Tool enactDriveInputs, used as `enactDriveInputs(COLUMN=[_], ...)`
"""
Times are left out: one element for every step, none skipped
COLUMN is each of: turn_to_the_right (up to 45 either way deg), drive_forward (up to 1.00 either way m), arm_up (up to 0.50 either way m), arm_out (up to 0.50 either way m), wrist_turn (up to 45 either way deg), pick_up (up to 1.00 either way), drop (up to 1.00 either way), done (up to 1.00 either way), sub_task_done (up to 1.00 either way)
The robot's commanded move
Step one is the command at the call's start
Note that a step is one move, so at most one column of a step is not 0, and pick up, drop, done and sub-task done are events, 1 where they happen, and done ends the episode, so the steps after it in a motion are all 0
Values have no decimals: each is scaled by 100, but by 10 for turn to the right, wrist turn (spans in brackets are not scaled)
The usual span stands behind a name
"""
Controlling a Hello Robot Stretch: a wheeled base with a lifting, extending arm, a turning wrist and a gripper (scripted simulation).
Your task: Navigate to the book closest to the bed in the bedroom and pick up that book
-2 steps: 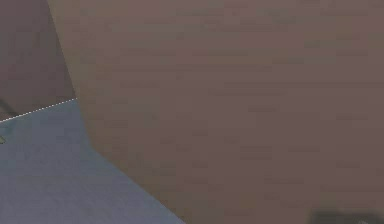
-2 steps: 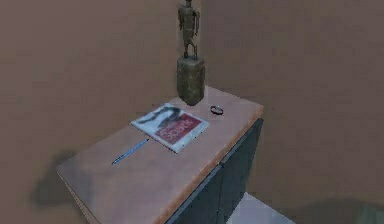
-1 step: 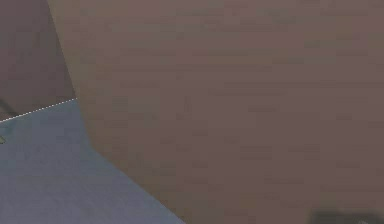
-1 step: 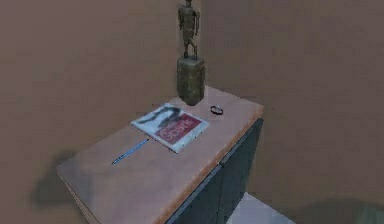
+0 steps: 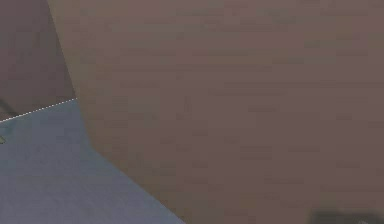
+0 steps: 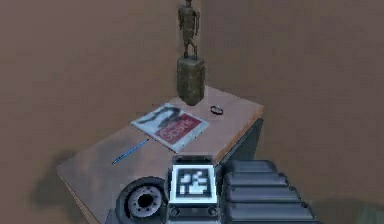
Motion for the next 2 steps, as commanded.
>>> enactDriveInputs(turn_to_the_right=[0, 0], drive_forward=[0, 0], arm_up=[0, 0], arm_out=[28, 0], wrist_turn=[0, 450], pick_up=[0, 0], drop=[0, 0], done=[0, 0], sub_task_done=[0, 0])
